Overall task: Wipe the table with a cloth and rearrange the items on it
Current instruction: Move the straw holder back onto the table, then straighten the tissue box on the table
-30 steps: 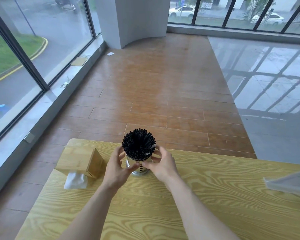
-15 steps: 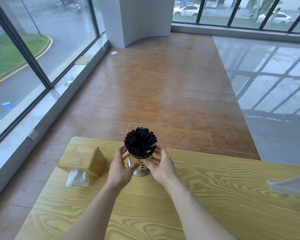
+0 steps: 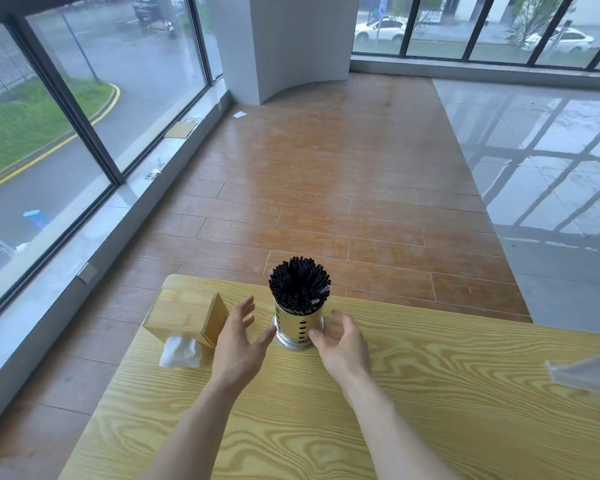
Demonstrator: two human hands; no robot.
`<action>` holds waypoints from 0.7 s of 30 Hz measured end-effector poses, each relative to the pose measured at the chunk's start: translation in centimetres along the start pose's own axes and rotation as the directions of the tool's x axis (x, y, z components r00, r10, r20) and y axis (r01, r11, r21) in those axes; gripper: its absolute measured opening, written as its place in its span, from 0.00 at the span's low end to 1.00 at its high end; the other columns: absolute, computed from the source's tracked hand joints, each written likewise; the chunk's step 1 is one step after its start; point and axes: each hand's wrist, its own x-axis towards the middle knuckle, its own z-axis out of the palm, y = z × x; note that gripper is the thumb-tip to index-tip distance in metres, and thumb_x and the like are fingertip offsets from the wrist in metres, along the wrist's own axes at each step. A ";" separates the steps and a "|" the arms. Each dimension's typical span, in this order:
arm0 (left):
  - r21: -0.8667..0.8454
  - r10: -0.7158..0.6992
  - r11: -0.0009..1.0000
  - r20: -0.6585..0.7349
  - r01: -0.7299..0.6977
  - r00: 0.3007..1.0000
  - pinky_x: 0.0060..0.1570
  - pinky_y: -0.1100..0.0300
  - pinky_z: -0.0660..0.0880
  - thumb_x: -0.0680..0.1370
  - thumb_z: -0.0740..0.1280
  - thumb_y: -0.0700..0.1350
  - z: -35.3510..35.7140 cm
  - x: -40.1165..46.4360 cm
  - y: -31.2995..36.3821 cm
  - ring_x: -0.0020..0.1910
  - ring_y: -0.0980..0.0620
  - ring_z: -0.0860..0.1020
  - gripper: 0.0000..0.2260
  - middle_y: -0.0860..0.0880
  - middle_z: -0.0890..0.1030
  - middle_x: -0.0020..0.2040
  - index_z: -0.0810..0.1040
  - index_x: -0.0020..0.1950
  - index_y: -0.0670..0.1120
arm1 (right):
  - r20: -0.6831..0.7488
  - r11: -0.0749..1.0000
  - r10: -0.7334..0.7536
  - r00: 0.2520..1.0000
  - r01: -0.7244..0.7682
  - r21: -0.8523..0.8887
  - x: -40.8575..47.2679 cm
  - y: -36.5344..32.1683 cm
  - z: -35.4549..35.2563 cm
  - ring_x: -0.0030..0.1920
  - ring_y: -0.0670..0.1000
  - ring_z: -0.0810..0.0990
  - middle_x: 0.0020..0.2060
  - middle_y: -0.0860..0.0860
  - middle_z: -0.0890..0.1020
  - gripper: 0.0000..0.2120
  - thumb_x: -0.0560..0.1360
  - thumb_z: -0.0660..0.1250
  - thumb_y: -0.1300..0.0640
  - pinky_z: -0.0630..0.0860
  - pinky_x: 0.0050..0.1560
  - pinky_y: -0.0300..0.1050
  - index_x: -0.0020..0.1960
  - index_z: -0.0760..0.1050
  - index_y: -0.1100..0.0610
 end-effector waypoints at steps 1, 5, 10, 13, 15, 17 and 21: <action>0.000 -0.001 1.000 -0.012 0.001 1.000 0.66 0.51 0.73 0.76 0.74 0.48 -0.7 -0.4 -0.2 0.65 0.54 0.76 0.30 0.55 0.75 0.69 0.67 0.76 0.51 | -0.012 1.000 0.010 1.000 -0.010 -0.007 -0.5 0.4 0.3 0.51 0.44 0.80 0.59 0.43 0.80 0.25 0.77 0.74 0.54 0.74 0.48 0.36 0.71 0.71 0.50; -0.027 -0.004 1.000 -0.070 0.002 0.998 0.63 0.49 0.76 0.76 0.73 0.49 -3.7 -1.8 -1.3 0.61 0.55 0.79 0.23 0.55 0.80 0.64 0.73 0.70 0.51 | -0.012 0.998 0.043 0.999 -0.043 -0.037 -2.8 1.3 2.3 0.51 0.45 0.81 0.63 0.49 0.81 0.25 0.77 0.74 0.54 0.76 0.54 0.43 0.71 0.72 0.52; -0.082 0.006 0.996 -0.130 -0.017 0.991 0.54 0.54 0.80 0.77 0.72 0.44 -8.5 -2.5 -3.3 0.48 0.61 0.83 0.10 0.56 0.85 0.50 0.80 0.57 0.54 | 0.013 0.992 0.047 0.999 -0.045 -0.116 -5.1 0.9 5.9 0.48 0.43 0.80 0.59 0.48 0.82 0.17 0.78 0.73 0.52 0.77 0.55 0.43 0.66 0.75 0.49; -0.114 -0.001 0.993 -0.163 -0.018 0.987 0.51 0.56 0.80 0.78 0.70 0.43 -11.8 -2.0 -5.0 0.47 0.61 0.83 0.08 0.56 0.86 0.47 0.81 0.54 0.54 | 0.019 0.989 0.060 0.998 -0.056 -0.136 -5.6 0.0 9.1 0.47 0.39 0.80 0.56 0.47 0.84 0.14 0.77 0.73 0.52 0.78 0.57 0.45 0.62 0.77 0.48; -0.136 -0.018 0.991 -0.184 -0.007 0.983 0.50 0.56 0.79 0.78 0.70 0.42 -14.1 -1.3 -6.3 0.47 0.58 0.83 0.08 0.55 0.86 0.47 0.81 0.52 0.55 | 0.015 0.988 0.075 0.997 -0.072 -0.135 -5.9 -0.8 11.5 0.48 0.37 0.79 0.54 0.46 0.84 0.12 0.77 0.73 0.52 0.78 0.58 0.45 0.59 0.77 0.46; -0.168 -0.044 0.986 -0.201 0.010 0.979 0.51 0.55 0.79 0.77 0.70 0.41 -16.5 -0.2 -7.8 0.49 0.56 0.83 0.08 0.54 0.86 0.47 0.81 0.52 0.54 | 0.001 0.988 0.083 0.997 -0.082 -0.130 -6.1 -1.6 13.9 0.48 0.38 0.79 0.53 0.46 0.84 0.12 0.77 0.73 0.53 0.77 0.57 0.44 0.59 0.77 0.46; -0.168 -0.090 0.984 -0.153 0.064 0.984 0.57 0.50 0.78 0.76 0.71 0.42 -20.3 2.9 -10.8 0.53 0.54 0.83 0.11 0.54 0.85 0.53 0.80 0.57 0.52 | -0.025 0.991 0.085 0.996 -0.087 -0.101 -5.3 -2.9 17.9 0.48 0.36 0.79 0.52 0.44 0.83 0.14 0.77 0.73 0.54 0.77 0.55 0.42 0.61 0.78 0.47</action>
